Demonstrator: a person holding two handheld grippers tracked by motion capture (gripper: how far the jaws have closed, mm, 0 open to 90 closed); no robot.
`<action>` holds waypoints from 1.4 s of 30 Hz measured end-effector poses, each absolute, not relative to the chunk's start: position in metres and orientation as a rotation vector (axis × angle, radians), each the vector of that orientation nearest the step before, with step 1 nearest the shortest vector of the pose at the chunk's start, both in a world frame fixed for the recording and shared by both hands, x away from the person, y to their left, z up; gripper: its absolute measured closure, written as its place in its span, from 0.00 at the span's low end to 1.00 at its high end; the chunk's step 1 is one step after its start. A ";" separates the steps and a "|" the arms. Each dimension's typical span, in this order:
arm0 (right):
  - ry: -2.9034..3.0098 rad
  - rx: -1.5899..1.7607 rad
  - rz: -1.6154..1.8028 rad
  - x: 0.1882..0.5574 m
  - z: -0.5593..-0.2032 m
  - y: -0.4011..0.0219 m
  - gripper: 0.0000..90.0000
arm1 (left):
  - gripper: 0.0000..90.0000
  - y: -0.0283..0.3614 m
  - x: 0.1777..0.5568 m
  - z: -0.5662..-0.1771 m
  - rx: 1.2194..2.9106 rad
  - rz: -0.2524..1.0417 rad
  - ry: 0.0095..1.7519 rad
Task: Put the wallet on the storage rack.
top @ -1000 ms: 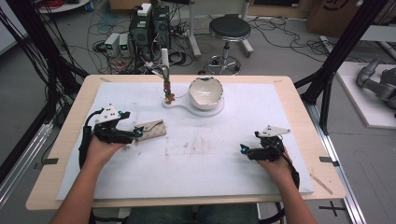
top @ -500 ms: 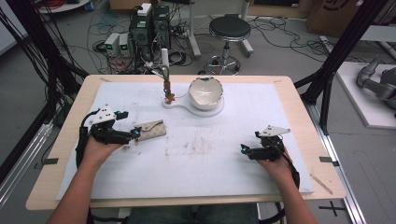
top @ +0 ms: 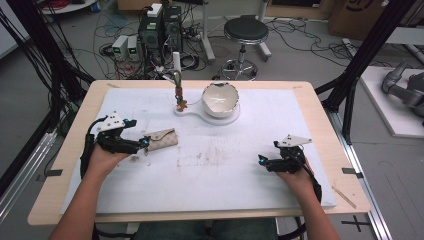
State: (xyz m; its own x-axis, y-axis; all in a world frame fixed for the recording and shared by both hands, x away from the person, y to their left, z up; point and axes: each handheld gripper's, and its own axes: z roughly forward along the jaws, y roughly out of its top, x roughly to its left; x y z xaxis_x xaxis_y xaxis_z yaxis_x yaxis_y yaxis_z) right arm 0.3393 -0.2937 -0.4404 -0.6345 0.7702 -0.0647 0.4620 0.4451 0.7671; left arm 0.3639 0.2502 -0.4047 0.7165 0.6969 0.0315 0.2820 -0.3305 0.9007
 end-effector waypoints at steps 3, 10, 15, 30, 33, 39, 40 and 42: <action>2.298 1.041 1.029 0.339 -0.441 -0.293 0.20 | 0.17 0.250 0.367 -0.407 1.919 0.509 0.765; 2.303 1.043 1.021 0.339 -0.442 -0.293 0.20 | 0.17 0.243 0.380 -0.420 1.958 0.462 0.759; 2.307 1.040 1.012 0.338 -0.443 -0.292 0.20 | 0.17 0.234 0.391 -0.423 2.020 0.437 0.718; 2.327 1.040 0.988 0.338 -0.447 -0.289 0.20 | 0.17 0.224 0.409 -0.448 2.156 0.360 0.648; 2.326 1.041 0.994 0.337 -0.446 -0.290 0.20 | 0.17 0.222 0.410 -0.452 2.183 0.338 0.665; 2.328 1.043 0.992 0.337 -0.447 -0.290 0.20 | 0.17 0.220 0.411 -0.455 2.218 0.340 0.678; 2.329 1.040 0.991 0.337 -0.447 -0.290 0.20 | 0.17 0.220 0.411 -0.455 2.212 0.332 0.678; 2.328 1.038 0.992 0.337 -0.447 -0.290 0.20 | 0.20 0.220 0.411 -0.455 2.217 0.327 0.667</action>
